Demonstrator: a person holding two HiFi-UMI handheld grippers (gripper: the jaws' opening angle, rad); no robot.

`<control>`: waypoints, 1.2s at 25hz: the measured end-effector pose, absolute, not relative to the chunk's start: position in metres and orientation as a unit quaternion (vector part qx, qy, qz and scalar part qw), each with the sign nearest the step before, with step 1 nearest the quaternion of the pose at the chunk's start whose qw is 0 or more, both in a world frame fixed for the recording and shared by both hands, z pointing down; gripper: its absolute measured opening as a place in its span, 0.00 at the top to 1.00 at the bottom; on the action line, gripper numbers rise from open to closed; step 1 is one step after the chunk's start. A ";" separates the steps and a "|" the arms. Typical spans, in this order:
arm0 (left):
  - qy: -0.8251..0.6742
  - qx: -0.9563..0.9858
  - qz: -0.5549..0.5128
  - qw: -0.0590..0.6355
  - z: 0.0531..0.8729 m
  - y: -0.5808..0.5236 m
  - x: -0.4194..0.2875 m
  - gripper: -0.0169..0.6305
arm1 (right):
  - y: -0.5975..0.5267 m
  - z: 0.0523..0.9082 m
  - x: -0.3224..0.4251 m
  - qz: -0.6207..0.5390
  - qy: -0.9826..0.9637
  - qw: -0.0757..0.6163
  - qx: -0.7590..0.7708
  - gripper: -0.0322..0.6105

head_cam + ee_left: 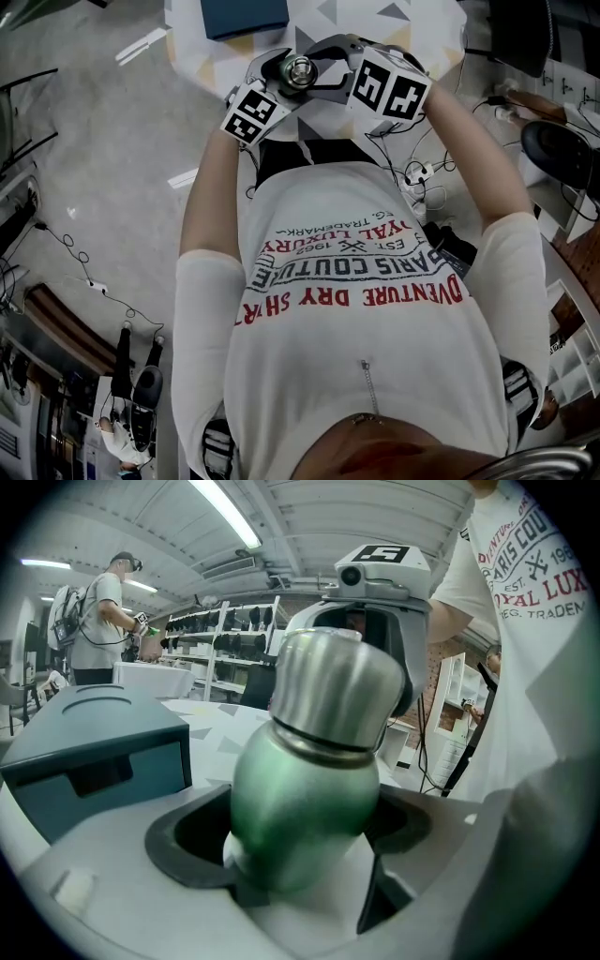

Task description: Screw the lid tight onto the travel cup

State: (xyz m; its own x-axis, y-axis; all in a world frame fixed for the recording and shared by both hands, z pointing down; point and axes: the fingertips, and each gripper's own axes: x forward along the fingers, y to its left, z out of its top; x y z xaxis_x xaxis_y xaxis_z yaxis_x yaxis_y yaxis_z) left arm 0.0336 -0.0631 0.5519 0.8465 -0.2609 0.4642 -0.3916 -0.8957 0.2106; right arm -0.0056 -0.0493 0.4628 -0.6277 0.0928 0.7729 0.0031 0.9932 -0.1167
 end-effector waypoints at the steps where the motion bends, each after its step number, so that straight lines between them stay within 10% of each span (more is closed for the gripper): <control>1: -0.172 0.949 0.217 0.150 0.551 -0.064 0.033 0.33 | -0.050 0.462 -0.006 0.063 -0.902 0.426 -0.006 0.59; 30: -0.183 0.947 0.210 0.162 0.542 -0.060 0.030 0.31 | -0.062 0.416 0.007 0.116 -0.918 0.262 0.275 0.53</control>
State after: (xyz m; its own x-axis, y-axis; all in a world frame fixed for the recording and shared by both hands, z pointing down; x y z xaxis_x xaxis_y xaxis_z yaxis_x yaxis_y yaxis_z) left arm 0.0301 -0.0605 0.5419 0.8447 -0.2777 0.4576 -0.4140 -0.8808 0.2297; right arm 0.0071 -0.0621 0.4158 -0.7106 -0.4446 0.5453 -0.5662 0.8214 -0.0682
